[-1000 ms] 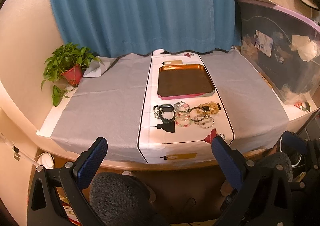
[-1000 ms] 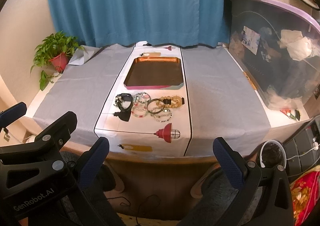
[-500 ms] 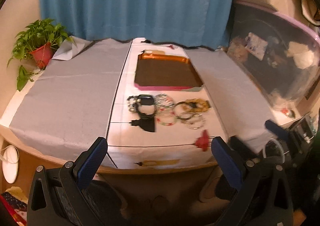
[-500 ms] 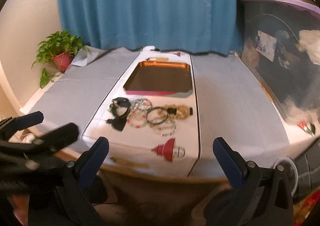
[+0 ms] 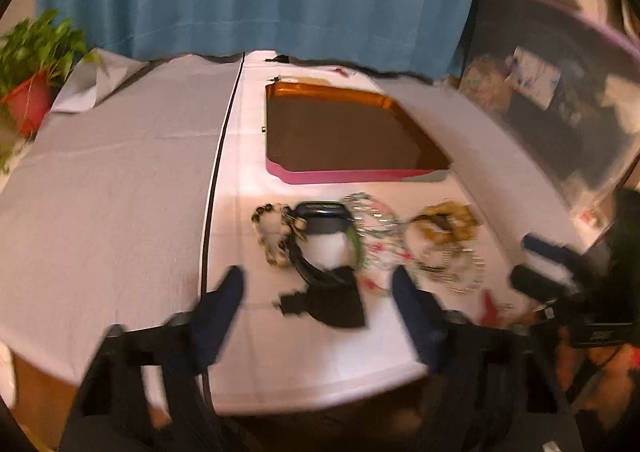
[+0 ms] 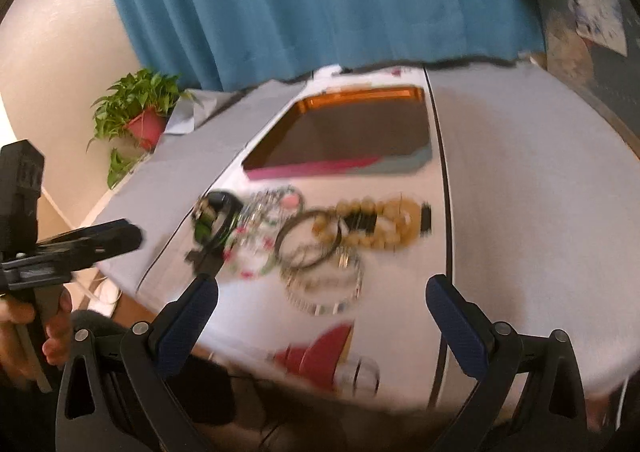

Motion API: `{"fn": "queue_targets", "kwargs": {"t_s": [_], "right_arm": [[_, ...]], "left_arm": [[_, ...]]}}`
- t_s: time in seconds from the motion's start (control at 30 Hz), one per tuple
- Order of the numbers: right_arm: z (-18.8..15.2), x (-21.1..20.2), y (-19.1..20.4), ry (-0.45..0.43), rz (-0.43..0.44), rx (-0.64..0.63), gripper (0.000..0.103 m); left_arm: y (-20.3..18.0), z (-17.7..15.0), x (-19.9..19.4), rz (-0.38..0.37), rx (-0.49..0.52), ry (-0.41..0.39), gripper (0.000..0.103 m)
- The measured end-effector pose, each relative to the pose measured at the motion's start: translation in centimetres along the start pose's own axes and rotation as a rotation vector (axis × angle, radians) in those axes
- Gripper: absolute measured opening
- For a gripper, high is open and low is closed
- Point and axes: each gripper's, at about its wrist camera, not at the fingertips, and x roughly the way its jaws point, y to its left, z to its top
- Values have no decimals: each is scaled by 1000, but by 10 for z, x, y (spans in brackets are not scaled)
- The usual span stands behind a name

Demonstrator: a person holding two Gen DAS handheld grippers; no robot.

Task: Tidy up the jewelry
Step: 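Grasp the black green-band watch with left tool while right tool grasps the silver bangle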

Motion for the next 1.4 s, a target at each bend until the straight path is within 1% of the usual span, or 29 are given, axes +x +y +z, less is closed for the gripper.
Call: {"fn": "queue_targets", "kwargs": {"t_s": [0.03, 0.07, 0.1, 0.13, 0.2, 0.33, 0.4, 0.47, 0.5, 0.53, 0.6, 0.63, 0.67, 0.7, 0.73, 0.77, 0.8, 0.83, 0.9, 0.97, 1.07, 1.2, 1.27, 1.33, 1.4], "right_arm": [[1, 3, 0, -10, 1, -9, 101], [2, 8, 0, -15, 5, -16, 99], [2, 12, -1, -10, 6, -16, 91], [3, 14, -1, -1, 8, -9, 80], [1, 20, -2, 12, 13, -8, 71], [-1, 29, -2, 35, 27, 0, 71], [-3, 34, -3, 49, 32, 16, 71], [-3, 37, -4, 54, 31, 29, 71], [-4, 38, -4, 54, 30, 31, 71], [-4, 38, -4, 53, 28, 31, 71], [-4, 38, -3, 53, 28, 30, 71], [-4, 38, -2, 52, 25, 27, 71], [-4, 37, -2, 48, 24, 26, 71], [-3, 36, -2, 41, 24, 22, 71], [-3, 35, 0, 33, 20, 17, 71], [-1, 34, 0, 25, 15, 9, 71], [0, 34, 1, 20, 11, 2, 71], [2, 35, 2, 17, 9, -4, 71], [4, 37, 3, 18, 13, -12, 71], [6, 41, 7, 21, 1, -42, 71], [6, 47, 15, 27, -14, -92, 71], [4, 53, 23, 31, -51, -157, 71], [3, 55, 24, 32, -76, -177, 71], [1, 55, 25, 28, -94, -195, 71], [0, 55, 30, 14, -128, -241, 71]], "left_arm": [[2, 1, 10, -9, 4, 10, 32], [5, 3, 19, -30, -6, 22, 27], [9, 3, 26, -43, -22, 36, 24], [12, 3, 30, -44, -35, 44, 24], [18, 3, 35, -32, -49, 46, 24], [35, 8, 38, -24, -74, 42, 24], [53, 11, 40, -9, -129, 37, 24], [79, 9, 44, -22, -226, 33, 24], [85, 8, 44, -3, -242, 34, 24], [90, 8, 45, 32, -240, 40, 20], [89, 7, 38, 56, -213, 24, 19], [87, 6, 35, 61, -208, 20, 19], [83, 6, 31, 30, -208, 20, 19], [79, 6, 28, -5, -208, 25, 20], [72, 6, 26, -29, -198, 30, 23], [64, 6, 24, -42, -176, 36, 24], [53, 5, 23, -46, -144, 47, 29], [41, 4, 24, -52, -108, 59, 39], [20, 5, 30, -57, -52, 73, 49], [8, 6, 35, -49, -15, 78, 51], [-1, 6, 43, -33, -7, 87, 58], [-6, 8, 54, -5, 19, 92, 59], [-3, 9, 60, -7, -5, 102, 58], [2, 11, 68, -27, -46, 123, 56], [2, 12, 68, -28, -43, 105, 52]]}}
